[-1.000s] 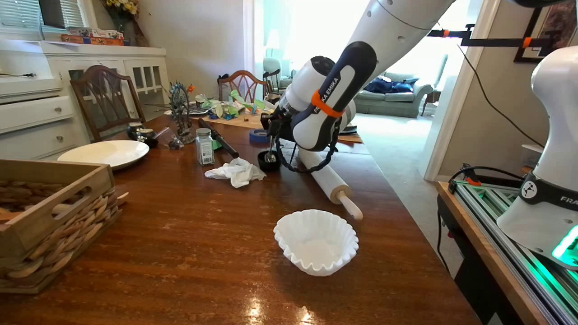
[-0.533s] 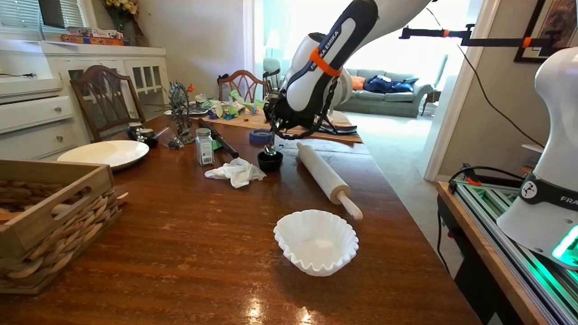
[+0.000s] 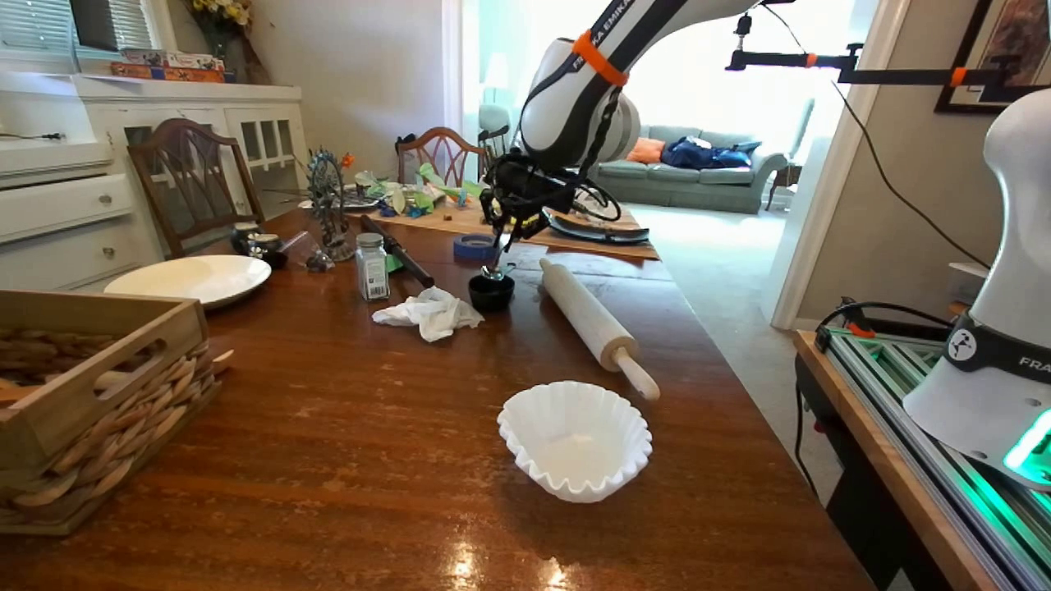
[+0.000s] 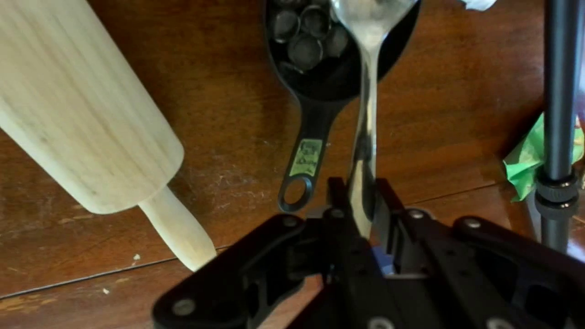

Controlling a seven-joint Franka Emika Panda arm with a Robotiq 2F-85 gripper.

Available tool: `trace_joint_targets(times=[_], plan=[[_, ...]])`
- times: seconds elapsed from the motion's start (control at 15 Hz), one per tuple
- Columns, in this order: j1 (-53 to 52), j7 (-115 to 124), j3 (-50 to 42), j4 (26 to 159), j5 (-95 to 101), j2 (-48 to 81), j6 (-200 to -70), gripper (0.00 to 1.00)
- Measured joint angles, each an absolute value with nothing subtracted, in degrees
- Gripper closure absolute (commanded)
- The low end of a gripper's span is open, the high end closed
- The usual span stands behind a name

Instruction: Use the spoon to scoop some contents in the small pot

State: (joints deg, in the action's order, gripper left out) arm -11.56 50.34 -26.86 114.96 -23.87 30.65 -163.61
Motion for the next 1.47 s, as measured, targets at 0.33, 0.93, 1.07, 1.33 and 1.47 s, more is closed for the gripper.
trace_joint_targets(times=[0.33, 0.93, 1.07, 1.33, 1.47], plan=[[-2.21, 50.97, -21.9, 114.92, -20.86, 25.98, -153.82, 0.95], [6.26, 59.71, -19.64, 114.7, -20.89, 25.65, -145.38, 0.95], [9.02, 61.76, -19.26, 113.98, -22.19, 26.15, -142.62, 0.95], [14.48, 65.17, -19.08, 112.12, -26.08, 27.63, -138.9, 0.95], [17.01, 67.06, -19.02, 111.18, -28.33, 28.48, -138.12, 0.95]])
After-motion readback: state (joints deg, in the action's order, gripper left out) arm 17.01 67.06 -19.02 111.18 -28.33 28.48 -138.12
